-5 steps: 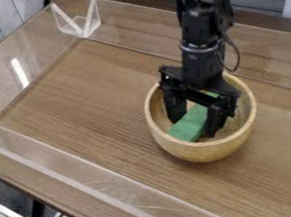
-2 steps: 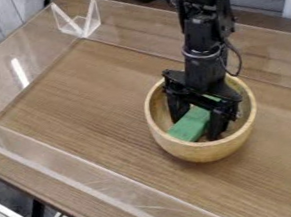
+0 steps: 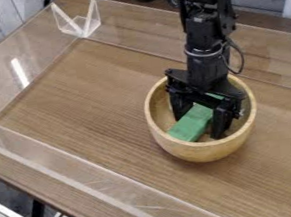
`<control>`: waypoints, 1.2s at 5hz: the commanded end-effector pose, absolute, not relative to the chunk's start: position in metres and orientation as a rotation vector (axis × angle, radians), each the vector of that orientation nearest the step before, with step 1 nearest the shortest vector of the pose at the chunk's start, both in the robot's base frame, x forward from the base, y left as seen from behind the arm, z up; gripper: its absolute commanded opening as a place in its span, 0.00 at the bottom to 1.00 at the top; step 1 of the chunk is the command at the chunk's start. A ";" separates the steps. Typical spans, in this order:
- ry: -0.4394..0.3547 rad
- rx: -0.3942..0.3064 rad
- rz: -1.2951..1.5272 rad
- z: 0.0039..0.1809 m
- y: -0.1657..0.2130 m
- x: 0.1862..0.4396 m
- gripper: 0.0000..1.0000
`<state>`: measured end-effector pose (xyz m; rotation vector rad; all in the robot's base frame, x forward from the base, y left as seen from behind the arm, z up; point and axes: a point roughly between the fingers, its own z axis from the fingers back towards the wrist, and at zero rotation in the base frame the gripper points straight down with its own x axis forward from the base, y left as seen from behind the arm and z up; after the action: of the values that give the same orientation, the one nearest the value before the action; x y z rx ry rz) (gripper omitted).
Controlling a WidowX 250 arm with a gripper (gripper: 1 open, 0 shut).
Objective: Remove the green block from inside the brown bowl and put it on the table
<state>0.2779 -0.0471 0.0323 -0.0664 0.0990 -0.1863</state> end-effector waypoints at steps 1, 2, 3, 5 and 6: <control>0.028 -0.084 -0.190 0.049 -0.046 0.290 1.00; 0.018 -0.096 -0.186 0.053 -0.045 0.290 1.00; 0.009 -0.106 -0.183 0.058 -0.044 0.291 1.00; -0.004 -0.121 -0.179 0.065 -0.041 0.292 1.00; -0.005 -0.124 -0.176 0.065 -0.040 0.293 1.00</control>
<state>0.2810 -0.0415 0.0449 -0.1240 0.0704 -0.1789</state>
